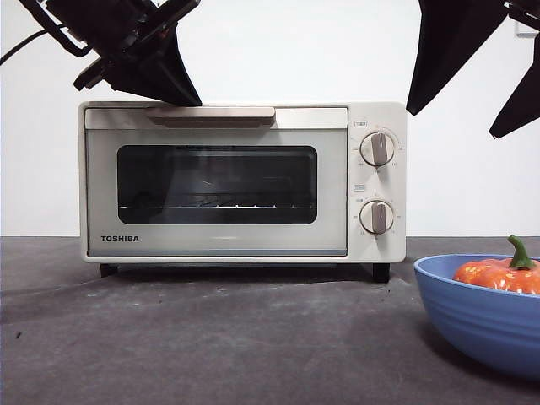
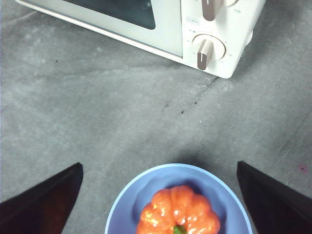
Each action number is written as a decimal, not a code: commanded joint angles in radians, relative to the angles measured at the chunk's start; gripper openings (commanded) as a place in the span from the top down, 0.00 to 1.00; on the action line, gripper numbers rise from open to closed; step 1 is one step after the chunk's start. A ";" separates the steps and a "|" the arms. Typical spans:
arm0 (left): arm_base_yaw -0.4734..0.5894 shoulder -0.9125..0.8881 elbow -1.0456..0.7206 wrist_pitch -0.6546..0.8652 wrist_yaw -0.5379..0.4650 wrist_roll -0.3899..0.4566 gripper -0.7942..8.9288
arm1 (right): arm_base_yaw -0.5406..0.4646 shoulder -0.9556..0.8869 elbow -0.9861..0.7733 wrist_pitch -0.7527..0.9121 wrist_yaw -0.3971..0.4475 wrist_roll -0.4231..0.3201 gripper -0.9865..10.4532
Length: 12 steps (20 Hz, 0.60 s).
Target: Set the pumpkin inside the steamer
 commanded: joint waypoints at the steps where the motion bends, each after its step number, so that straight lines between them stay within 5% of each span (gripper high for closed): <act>1: -0.025 0.024 0.018 -0.050 -0.002 0.021 0.90 | 0.006 0.002 0.013 0.009 0.000 -0.012 0.47; 12: -0.120 0.024 0.018 -0.312 -0.002 0.016 0.90 | 0.006 0.002 0.013 0.005 -0.001 -0.011 0.47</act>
